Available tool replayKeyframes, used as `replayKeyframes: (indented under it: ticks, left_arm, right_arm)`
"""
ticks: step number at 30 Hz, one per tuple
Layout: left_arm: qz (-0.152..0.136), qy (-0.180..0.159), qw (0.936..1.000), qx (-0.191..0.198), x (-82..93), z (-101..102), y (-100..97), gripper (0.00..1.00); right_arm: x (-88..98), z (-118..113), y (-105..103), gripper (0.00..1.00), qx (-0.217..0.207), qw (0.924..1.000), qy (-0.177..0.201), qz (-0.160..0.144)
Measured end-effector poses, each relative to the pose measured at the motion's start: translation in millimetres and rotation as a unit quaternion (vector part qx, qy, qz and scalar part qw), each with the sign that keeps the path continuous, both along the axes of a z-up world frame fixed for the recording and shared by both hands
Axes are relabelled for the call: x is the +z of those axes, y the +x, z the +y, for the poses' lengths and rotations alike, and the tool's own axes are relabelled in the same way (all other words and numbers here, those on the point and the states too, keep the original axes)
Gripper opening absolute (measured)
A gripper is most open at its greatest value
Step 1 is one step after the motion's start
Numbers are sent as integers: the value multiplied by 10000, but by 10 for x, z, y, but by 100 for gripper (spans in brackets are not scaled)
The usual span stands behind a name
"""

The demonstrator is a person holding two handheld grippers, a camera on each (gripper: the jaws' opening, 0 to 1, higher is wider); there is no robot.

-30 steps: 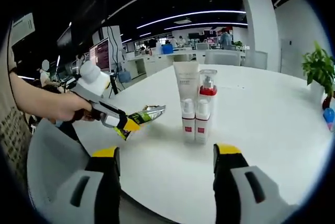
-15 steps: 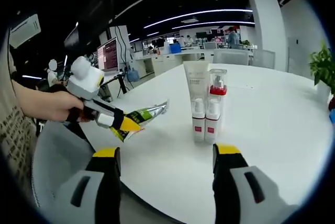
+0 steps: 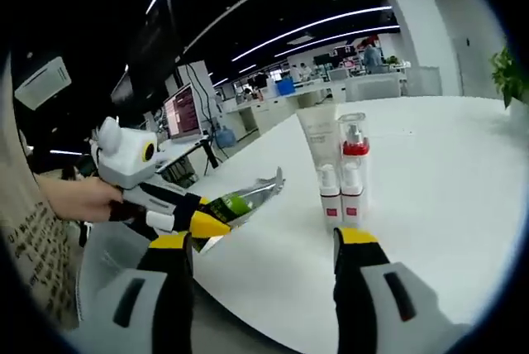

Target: Arrange the skincare products in the storage area until every visible bottle or jar stands upright without overlapping.

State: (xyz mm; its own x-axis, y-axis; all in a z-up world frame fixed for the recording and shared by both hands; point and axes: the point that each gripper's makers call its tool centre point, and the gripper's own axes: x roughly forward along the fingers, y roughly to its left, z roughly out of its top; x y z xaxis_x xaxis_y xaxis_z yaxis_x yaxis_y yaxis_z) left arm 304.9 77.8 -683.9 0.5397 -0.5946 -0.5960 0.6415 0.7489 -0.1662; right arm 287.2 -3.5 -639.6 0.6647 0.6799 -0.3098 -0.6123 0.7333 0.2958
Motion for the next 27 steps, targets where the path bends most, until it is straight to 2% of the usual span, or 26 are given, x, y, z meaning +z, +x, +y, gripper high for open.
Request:
replayKeyframes:
  ticks: [4,6,9,13,17,19,21,24,27]
  left_arm:
    - [-42,62,9998,-194,-23,-140,-103,12]
    - [-119,116,9993,-320,-32,-185,-126,12]
    - [-234,-33,9992,-311,52,-278,-154,12]
    - [-587,-204,9967,-521,215,-432,-208,12]
    - [-755,-204,9954,-559,293,-500,-241,12]
    - [-880,-137,9943,-593,324,-521,-231,12]
    - [-927,-224,9942,-495,370,-544,-197,12]
    - [-1115,-309,9926,-373,479,-578,-152,12]
    - [-1220,-299,9912,-412,562,-602,-159,12]
  right_arm:
    - [115,52,-41,68,170,9989,435,-34]
    - [121,28,-33,68,127,9986,522,1]
    - [119,30,-16,67,146,9975,686,119]
    - [126,50,-25,67,159,9968,767,160]
    - [175,69,-1,65,180,9951,958,152]
    - [236,83,24,64,157,9915,1271,225]
    - [275,89,39,62,160,9887,1462,283]
    - [296,99,61,61,189,9884,1486,248]
    - [348,139,109,60,238,9867,1588,232]
